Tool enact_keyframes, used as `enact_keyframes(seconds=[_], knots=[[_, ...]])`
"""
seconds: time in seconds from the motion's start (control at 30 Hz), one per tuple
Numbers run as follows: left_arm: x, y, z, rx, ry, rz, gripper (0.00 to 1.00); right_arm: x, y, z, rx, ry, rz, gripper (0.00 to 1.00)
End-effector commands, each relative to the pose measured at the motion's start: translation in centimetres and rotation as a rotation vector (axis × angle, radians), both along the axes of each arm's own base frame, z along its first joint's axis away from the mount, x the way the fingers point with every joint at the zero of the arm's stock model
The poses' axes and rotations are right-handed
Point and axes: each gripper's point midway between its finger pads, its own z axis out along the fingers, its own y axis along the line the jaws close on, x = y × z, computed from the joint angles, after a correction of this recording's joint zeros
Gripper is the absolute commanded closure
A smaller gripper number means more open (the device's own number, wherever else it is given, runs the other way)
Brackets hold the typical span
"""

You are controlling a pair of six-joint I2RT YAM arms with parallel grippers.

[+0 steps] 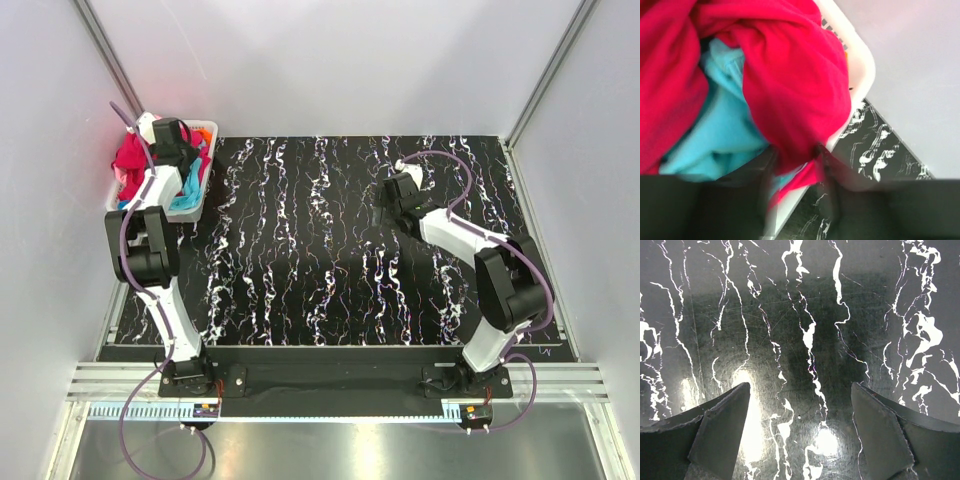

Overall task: Fold and stack the t-shirts
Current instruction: Grab the tshirt from the pile, then move the tshirt to the center of the board

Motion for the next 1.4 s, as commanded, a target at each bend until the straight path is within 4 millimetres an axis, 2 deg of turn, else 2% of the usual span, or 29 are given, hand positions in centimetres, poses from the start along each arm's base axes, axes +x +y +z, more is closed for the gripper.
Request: enact_keyframes(seconds=[0.0,0.03,0.07,0.1,0.13,0.23,0.27,0.33,0.37,0.4,0.53,0.57,0.6,0.63,0.7,0.73,0.77,0.83,0.87,0.93,0.97,1.03,1.07,1.1,1.17,1.23,1.27,1.33,1.37], knots=[[2.1,0.7,4.4,0.035,-0.131,0.014,0.78,1.5,1.1,1.3,0.02,-0.042,0.007,0.11],[2.2,0.8,4.6,0.032,-0.137,0.016,0.83,1.6,1.2,1.2,0.018,-0.041,0.012,0.11],[2.2,0.7,4.9,0.031,-0.142,0.013,0.97,1.6,1.1,0.9,0.015,-0.034,0.01,0.11],[2.1,0.6,5.1,0.028,-0.146,0.013,1.0,1.6,1.1,0.8,0.014,-0.029,0.009,0.11],[1.9,0.4,6.1,0.026,-0.164,0.01,1.0,1.6,1.1,0.7,0.015,-0.029,0.006,0.11],[1.1,-0.4,6.7,0.042,-0.17,-0.001,1.0,1.5,1.2,0.5,0.023,-0.021,0.004,0.11],[0.7,-1.1,8.2,0.052,-0.192,-0.011,1.0,1.4,1.2,0.6,0.024,-0.023,0.006,0.11],[-0.1,-1.8,8.5,0.076,-0.187,-0.025,1.0,1.2,1.0,0.5,0.023,-0.019,-0.001,0.11],[-0.5,-2.9,10.3,0.087,-0.216,-0.043,1.0,1.2,1.0,0.8,0.025,-0.027,-0.004,0.11],[-1.0,-3.5,10.2,0.094,-0.208,-0.056,1.0,1.0,0.9,0.7,0.025,-0.024,-0.007,0.11],[-3.1,-6.1,12.9,0.151,-0.23,-0.105,1.0,0.7,0.3,2.0,0.03,-0.049,-0.039,0.11],[-3.5,-8.3,13.4,0.155,-0.236,-0.149,1.0,0.6,0.2,3.0,0.038,-0.067,-0.045,0.11],[-4.3,-9.1,14.8,0.162,-0.258,-0.167,1.0,0.5,-0.3,3.6,0.026,-0.078,-0.064,0.11],[-4.9,-9.9,15.0,0.183,-0.244,-0.186,1.0,0.5,-0.6,4.2,0.028,-0.091,-0.085,0.11],[-6.0,-13.1,16.7,0.204,-0.265,-0.26,1.0,0.3,-1.8,6.6,0.006,-0.137,-0.13,0.11],[-7.2,-13.9,18.1,0.239,-0.269,-0.282,1.0,0.2,-2.2,7.4,0.001,-0.153,-0.149,0.11],[-8.0,-16.4,19.9,0.255,-0.3,-0.33,1.0,0.1,-2.6,8.9,0.0,-0.183,-0.162,0.12],[-9.7,-17.8,22.2,0.319,-0.298,-0.365,1.0,-0.1,-3.7,10.9,-0.028,-0.218,-0.195,0.11],[-10.7,-19.6,26.1,0.325,-0.363,-0.391,1.0,-0.5,-4.2,12.3,-0.025,-0.245,-0.211,0.11],[-12.2,-20.4,28.7,0.355,-0.356,-0.421,1.0,-1.2,-5.2,13.6,-0.045,-0.26,-0.243,0.11],[-13.6,-21.5,33.6,0.345,-0.451,-0.438,1.0,-1.8,-5.7,15.0,-0.039,-0.288,-0.261,0.11],[-15.5,-22.3,36.5,0.356,-0.481,-0.481,1.0,-2.9,-7.2,15.7,-0.047,-0.299,-0.332,0.11],[-17.4,-23.2,40.0,0.344,-0.563,-0.503,1.0,-3.6,-8.0,16.7,-0.039,-0.325,-0.368,0.11],[-18.4,-23.8,41.1,0.349,-0.587,-0.536,1.0,-4.4,-9.1,17.0,-0.066,-0.326,-0.414,0.11],[-21.1,-25.0,42.7,0.327,-0.63,-0.612,1.0,-5.5,-10.4,18.6,-0.036,-0.374,-0.484,0.11],[-23.0,-26.8,42.8,0.296,-0.658,-0.73,1.0,-6.7,-11.5,19.9,-0.022,-0.415,-0.527,0.12],[-23.5,-28.1,41.7,0.29,-0.641,-0.796,1.0,-6.9,-11.6,20.2,-0.017,-0.425,-0.533,0.12],[-26.1,-31.0,41.1,0.264,-0.667,-0.986,1.0,-7.5,-11.8,20.7,0.001,-0.44,-0.533,0.11],[-26.7,-32.4,39.8,0.261,-0.647,-1.063,1.0,-7.5,-11.7,20.8,0.009,-0.441,-0.524,0.11]])
